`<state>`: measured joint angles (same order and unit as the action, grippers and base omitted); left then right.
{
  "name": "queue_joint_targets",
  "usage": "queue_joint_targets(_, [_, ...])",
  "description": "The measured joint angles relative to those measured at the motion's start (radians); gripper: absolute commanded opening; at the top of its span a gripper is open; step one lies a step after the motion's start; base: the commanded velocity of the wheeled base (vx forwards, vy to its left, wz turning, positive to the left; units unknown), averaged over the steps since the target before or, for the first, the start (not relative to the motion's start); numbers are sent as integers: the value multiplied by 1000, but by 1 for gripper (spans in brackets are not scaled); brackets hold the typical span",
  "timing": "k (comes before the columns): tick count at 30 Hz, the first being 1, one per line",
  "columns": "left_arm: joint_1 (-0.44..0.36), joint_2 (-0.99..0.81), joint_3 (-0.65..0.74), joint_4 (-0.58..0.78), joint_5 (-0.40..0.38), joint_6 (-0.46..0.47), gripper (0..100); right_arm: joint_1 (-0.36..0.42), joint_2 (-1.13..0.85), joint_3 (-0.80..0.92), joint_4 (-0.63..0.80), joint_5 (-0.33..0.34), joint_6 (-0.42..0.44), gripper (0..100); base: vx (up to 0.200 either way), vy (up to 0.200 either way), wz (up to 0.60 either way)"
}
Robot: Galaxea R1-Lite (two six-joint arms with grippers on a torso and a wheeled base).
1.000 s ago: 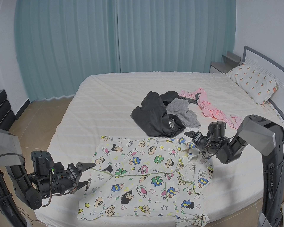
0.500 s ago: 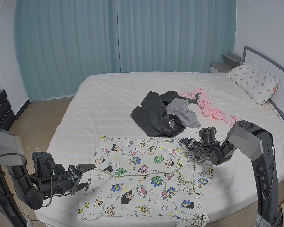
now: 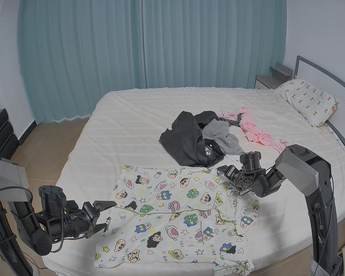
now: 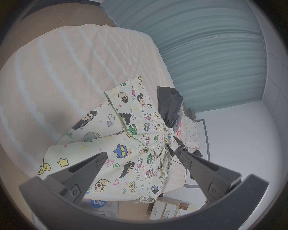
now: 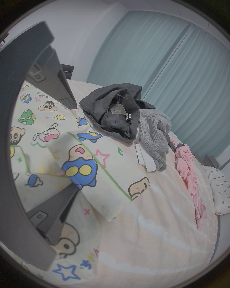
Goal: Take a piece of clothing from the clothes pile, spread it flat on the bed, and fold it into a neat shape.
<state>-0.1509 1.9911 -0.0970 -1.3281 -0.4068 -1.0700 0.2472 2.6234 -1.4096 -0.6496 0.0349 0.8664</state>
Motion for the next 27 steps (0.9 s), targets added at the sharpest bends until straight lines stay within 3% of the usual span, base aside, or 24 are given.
queue_joint_targets(5, [1, 1, 6, 0, 1, 0, 100, -6, 47, -141, 11, -43, 34, 100, 0, 0, 0])
queue_joint_targets(10, [2, 4, 16, 0, 3, 0, 100, -21, 66, -250, -74, -73, 110, 100, 0, 0, 0])
queue_joint_targets(22, [4, 13, 23, -1, 12, 0, 100, -36, 101, -427, -110, -79, 62, 100, 0, 0, 0])
queue_joint_targets(27, [3, 17, 24, -4, 12, 0, 100, -50, 100, -400, -123, -76, 54, 100, 0, 0, 0])
